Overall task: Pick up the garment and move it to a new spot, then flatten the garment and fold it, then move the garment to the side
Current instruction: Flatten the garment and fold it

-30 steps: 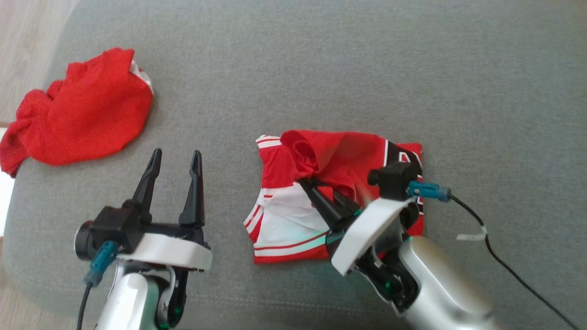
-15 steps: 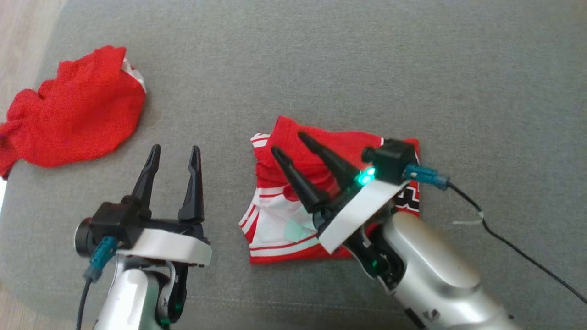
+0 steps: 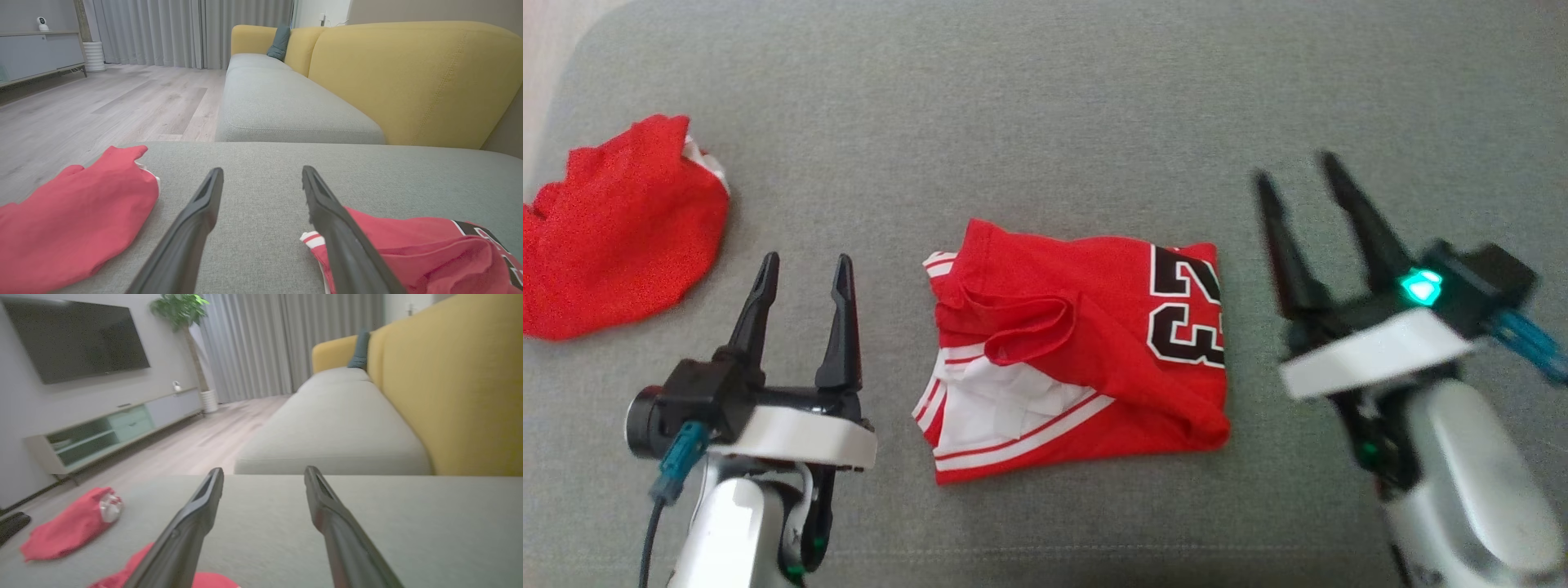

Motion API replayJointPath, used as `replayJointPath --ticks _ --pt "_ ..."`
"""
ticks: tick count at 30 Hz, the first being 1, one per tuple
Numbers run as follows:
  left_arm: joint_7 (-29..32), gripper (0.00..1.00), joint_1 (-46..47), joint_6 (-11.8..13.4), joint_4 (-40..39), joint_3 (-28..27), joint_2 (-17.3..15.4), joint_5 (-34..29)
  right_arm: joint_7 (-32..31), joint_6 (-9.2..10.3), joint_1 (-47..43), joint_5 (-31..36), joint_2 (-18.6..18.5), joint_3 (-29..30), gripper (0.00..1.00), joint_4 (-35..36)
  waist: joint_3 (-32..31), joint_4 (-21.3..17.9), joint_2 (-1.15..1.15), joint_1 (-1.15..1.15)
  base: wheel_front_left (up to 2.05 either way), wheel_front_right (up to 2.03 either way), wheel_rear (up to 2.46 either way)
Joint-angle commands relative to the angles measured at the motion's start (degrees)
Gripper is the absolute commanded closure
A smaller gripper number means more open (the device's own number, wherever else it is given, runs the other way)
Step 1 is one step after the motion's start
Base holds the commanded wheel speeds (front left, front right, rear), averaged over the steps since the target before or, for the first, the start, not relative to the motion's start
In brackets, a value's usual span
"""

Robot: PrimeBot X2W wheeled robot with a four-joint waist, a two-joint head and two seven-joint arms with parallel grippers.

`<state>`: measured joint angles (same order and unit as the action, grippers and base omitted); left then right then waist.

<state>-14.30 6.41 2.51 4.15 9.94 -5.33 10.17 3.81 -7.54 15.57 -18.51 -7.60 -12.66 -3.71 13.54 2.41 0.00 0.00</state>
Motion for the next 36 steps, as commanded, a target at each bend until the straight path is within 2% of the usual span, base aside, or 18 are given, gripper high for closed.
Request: replayJointPath --ticks 1,5,9,29,30,31,36 --pt "-0.7 0.0 1.1 0.1 -1.9 -2.5 -1.1 -0.4 -0.8 0.05 -1.2 1.3 -0.1 0.7 0.0 3.4 -0.1 -0.4 0.0 0.0 0.0 0.0 0.0" --pt "-0.7 0.0 0.8 0.1 -2.0 -2.6 -1.5 -0.4 -2.9 0.05 -6.7 3.3 -0.6 6.2 0.0 7.2 -0.4 -1.2 0.0 0.0 0.0 0.0 0.0" --pt "-0.7 0.0 0.3 0.4 -2.1 -2.7 -1.9 -0.4 -4.4 0.05 -10.1 4.1 -0.2 8.4 0.0 10.1 -0.8 -1.8 0.0 0.0 0.0 0.0 0.0" --pt "0.3 0.0 -0.5 1.1 -2.7 -1.7 -2.8 -0.3 -6.4 0.05 -11.9 3.4 1.2 8.5 0.0 11.4 -1.2 -2.6 0.0 0.0 0.0 0.0 0.0" --pt "0.3 0.0 -0.5 1.2 -2.8 -1.6 -2.8 -0.3 -6.6 0.05 -11.9 3.2 1.2 8.4 0.44 11.1 -1.2 -2.6 0.0 0.0 0.0 0.0 0.0" --pt "0.3 0.0 -0.4 1.2 -2.8 -1.6 -2.8 -0.3 -6.9 0.05 -11.8 2.9 1.2 8.2 1.0 10.7 -1.1 -2.5 0.0 0.0 0.0 0.0 0.0" --pt "0.3 0.0 0.4 1.4 -2.8 -1.3 -3.0 -0.5 -7.7 0.05 -9.4 2.0 0.5 5.1 1.0 7.2 -0.4 -1.9 0.0 0.0 0.0 0.0 0.0"
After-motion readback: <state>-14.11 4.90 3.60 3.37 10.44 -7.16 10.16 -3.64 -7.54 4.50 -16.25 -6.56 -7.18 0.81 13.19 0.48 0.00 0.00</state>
